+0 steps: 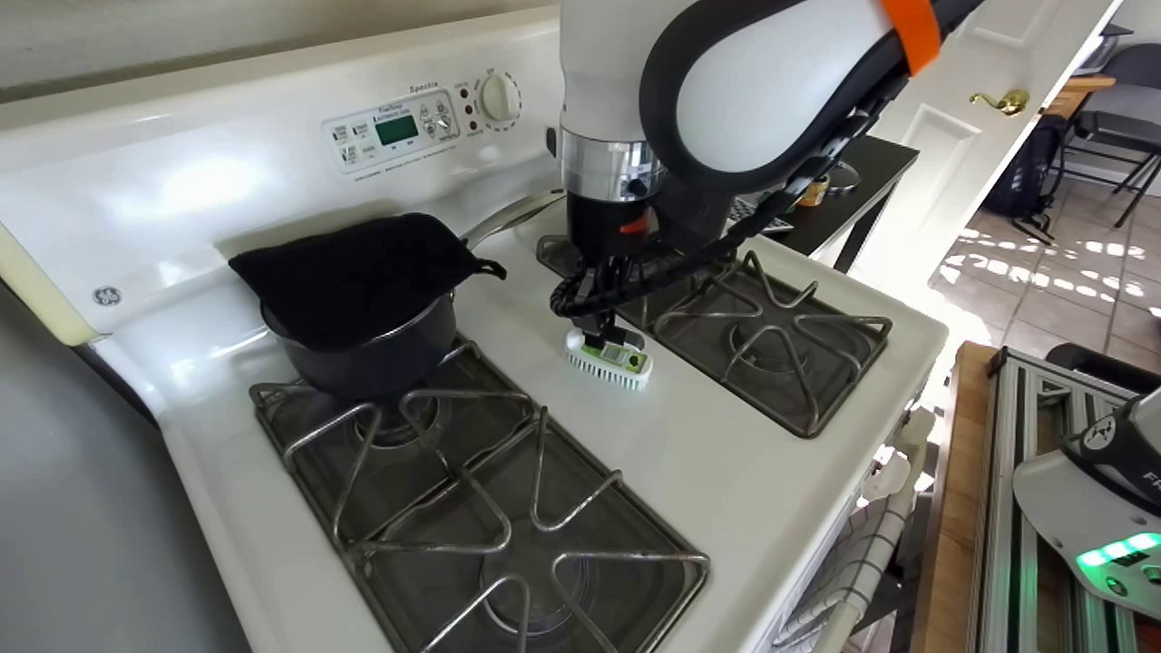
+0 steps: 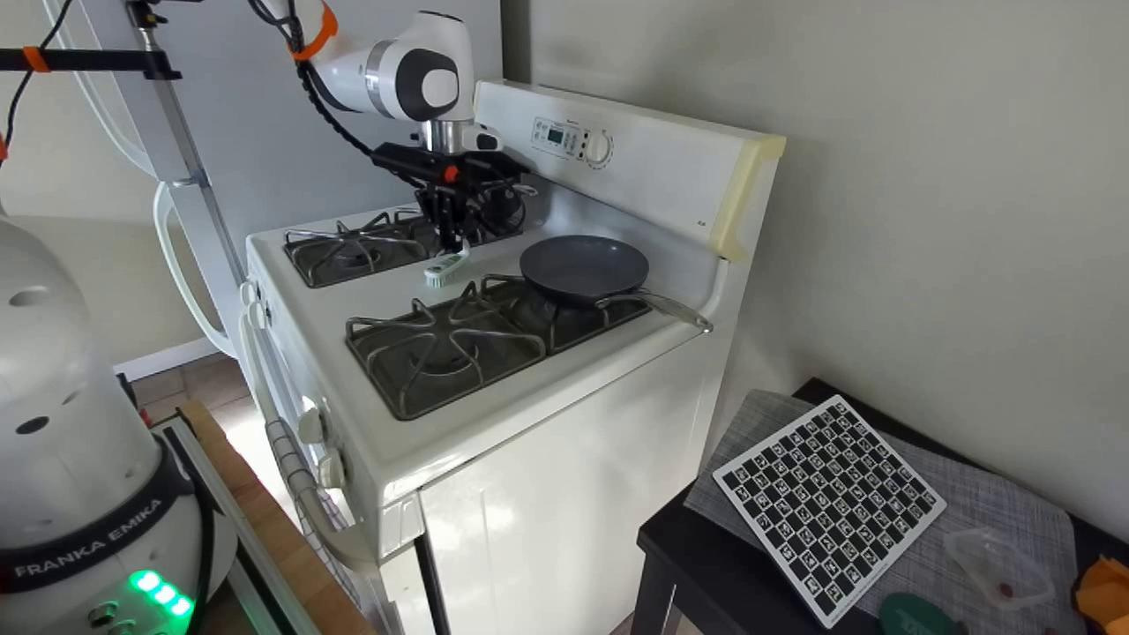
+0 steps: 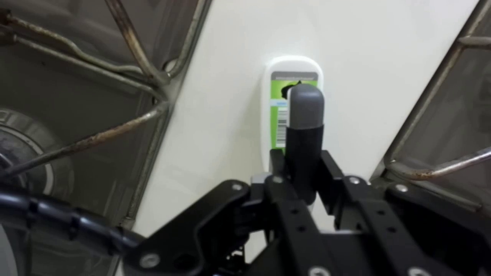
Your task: Use the brush to clean the top of the stove
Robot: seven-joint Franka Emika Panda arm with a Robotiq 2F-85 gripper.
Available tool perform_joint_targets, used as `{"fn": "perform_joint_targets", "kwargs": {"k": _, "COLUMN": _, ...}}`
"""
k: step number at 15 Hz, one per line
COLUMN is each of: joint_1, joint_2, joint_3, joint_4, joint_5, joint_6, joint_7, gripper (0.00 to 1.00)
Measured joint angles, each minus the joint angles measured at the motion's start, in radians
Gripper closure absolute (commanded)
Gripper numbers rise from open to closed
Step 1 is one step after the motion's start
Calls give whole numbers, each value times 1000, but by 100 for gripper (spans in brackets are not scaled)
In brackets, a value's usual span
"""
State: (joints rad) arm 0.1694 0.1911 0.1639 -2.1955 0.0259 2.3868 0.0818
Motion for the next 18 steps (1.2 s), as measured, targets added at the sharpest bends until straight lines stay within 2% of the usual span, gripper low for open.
{"fn": "perform_joint_targets", "kwargs": {"k": 5, "joint_1": 4, "joint_2": -35, "joint_3": 0, "joint_4": 1, "joint_5": -15, "joint_6": -13, "joint_7": 3, "gripper": 96}}
{"fn": "perform_joint_targets", "kwargs": {"k": 11, "joint_1": 3, "joint_2": -180, "joint_3": -1, "joint_4": -1, "joint_5": -42, "joint_6": -158, "joint_7": 13, "gripper": 96}}
{"fn": "perform_joint_targets", "kwargs": {"k": 14, "joint_1": -9, "joint_2": -273, "joint_3": -8, "joint_4": 1, "joint_5": -132, "joint_6": -212, "joint_7": 58, "gripper": 96}}
{"fn": "perform_joint_targets", "kwargs": {"k": 15, "joint_1": -18, "joint_2": -302, "joint_3": -13, "joint_4": 2, "joint_5": -168, "joint_6": -217, "joint_7": 69, "gripper": 85}}
{"fn": "perform_joint_targets", "kwargs": {"k": 18, "joint_1": -45, "joint_2": -360, "joint_3": -26, "joint_4": 15, "joint_5": -202, "joint_6": -221, "joint_7": 69, "gripper": 85}}
